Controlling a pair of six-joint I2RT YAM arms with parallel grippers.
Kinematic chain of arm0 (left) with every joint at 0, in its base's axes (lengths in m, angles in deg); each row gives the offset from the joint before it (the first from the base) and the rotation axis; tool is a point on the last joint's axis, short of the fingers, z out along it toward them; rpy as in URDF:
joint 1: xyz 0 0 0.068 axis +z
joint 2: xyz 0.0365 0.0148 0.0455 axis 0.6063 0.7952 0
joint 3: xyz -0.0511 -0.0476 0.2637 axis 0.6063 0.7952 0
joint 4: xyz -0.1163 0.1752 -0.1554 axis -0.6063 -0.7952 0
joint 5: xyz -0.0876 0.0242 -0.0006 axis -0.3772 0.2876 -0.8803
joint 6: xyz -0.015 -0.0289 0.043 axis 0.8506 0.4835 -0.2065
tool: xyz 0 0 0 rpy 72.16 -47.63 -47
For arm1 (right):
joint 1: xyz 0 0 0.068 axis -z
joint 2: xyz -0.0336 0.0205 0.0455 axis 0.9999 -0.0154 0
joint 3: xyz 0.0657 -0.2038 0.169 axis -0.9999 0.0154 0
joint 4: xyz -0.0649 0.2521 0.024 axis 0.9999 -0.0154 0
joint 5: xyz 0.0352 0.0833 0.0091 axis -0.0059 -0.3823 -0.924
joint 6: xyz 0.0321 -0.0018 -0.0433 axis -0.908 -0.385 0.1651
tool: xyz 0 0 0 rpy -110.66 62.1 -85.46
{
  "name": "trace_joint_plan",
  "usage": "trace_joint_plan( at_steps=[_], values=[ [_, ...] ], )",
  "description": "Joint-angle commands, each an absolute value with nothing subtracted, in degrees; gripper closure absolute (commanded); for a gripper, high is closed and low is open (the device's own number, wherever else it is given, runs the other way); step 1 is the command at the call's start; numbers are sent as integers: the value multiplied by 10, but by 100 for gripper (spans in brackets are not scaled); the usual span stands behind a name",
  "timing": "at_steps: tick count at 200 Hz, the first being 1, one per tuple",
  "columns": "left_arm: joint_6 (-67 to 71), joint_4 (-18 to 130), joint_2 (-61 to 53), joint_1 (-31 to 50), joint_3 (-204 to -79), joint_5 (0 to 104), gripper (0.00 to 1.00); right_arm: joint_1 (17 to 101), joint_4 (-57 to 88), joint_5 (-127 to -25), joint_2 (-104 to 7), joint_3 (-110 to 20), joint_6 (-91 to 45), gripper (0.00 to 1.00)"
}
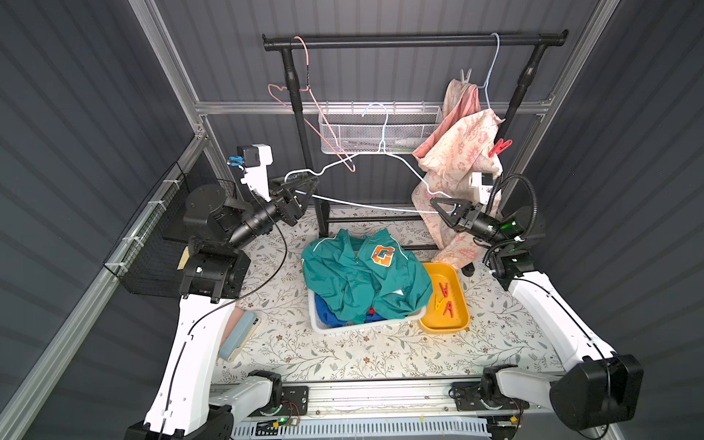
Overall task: Remove the clothespins securing jackets to the hanger
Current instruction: Place the hanger at the clothesline.
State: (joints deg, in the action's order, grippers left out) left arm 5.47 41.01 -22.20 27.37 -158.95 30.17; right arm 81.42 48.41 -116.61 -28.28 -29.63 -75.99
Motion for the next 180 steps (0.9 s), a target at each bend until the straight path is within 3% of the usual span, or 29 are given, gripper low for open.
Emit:
trace_joint_plan(
  at_steps=[1,31,49,82,121,180],
  values=[
    [24,387,-222,271,-1588,321,26,833,455,-1169,-245,-343,-761,100],
    [5,373,-227,271,-1591,324,10,867,341,-1195,-200,-406,-736,100],
    [-5,366,-233,271,-1592,326,1,884,185,-1196,-171,-460,-652,100],
    [-34,352,-243,271,-1589,321,1,908,-28,-1173,-150,-550,-529,100],
    [-43,349,-255,271,-1581,328,1,909,-267,-1025,-159,-721,-361,100],
    [-31,373,-258,270,-1548,308,1,908,-285,-956,-262,-913,-286,100]
  ],
)
